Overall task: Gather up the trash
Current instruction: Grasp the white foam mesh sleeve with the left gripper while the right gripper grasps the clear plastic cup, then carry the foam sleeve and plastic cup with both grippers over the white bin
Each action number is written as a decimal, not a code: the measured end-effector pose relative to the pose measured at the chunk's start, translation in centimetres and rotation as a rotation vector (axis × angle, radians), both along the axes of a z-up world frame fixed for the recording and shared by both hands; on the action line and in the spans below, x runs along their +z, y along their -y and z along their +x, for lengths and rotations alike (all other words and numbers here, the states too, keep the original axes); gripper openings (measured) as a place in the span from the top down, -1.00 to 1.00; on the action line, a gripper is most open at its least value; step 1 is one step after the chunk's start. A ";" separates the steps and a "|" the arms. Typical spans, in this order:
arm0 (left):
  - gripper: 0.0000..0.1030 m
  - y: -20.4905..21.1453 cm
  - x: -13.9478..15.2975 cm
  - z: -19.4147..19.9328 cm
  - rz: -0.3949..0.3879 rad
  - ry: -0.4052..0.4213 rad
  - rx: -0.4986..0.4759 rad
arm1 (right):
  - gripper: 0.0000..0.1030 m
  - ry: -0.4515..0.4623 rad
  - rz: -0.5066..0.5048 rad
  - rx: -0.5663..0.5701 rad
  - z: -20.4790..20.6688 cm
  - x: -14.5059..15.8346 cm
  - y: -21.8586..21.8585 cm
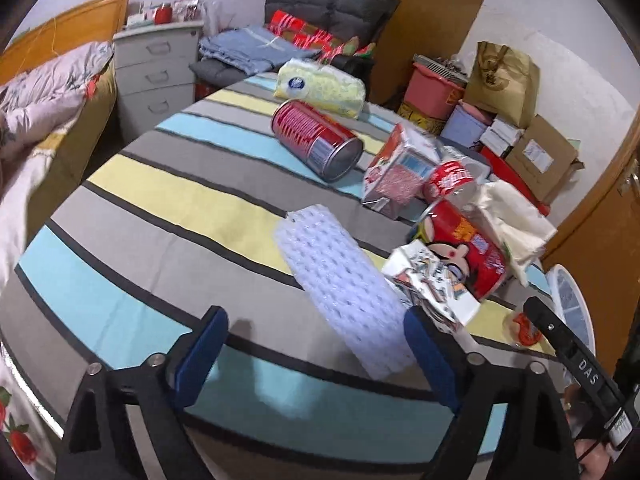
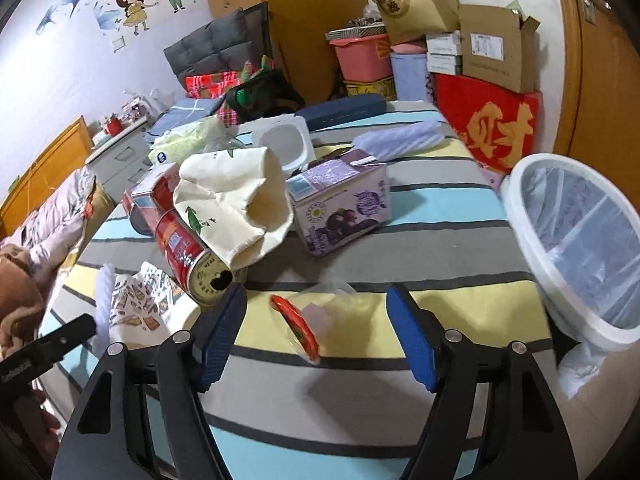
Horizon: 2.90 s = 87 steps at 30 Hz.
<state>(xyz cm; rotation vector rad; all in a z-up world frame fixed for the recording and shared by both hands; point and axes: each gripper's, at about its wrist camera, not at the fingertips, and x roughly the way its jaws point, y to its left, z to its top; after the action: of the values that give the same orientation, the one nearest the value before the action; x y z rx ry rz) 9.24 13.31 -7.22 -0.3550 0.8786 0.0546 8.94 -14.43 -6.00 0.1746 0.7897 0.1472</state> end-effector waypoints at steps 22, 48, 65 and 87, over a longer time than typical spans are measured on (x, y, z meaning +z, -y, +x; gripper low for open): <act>0.21 1.3 -0.9 3.4 -0.087 -0.017 -0.099 | -0.05 -0.029 -0.046 0.016 -0.2 -0.3 -0.1; 0.49 6.6 7.0 -0.1 -0.006 0.180 -0.227 | -0.05 0.118 -0.033 -0.020 -2.2 3.0 3.8; 0.49 23.3 9.2 2.0 -0.003 0.218 -0.582 | -0.05 0.179 -0.068 -0.171 -3.3 4.7 12.0; 0.48 39.7 4.5 6.5 0.032 0.088 -0.852 | -0.05 -0.005 -0.133 -0.278 -0.4 0.5 21.2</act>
<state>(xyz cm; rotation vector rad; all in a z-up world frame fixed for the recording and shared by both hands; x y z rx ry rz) 15.72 -26.35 -2.77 0.0674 0.8818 -0.7281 8.53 -35.65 -5.52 0.1568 0.7701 -0.1683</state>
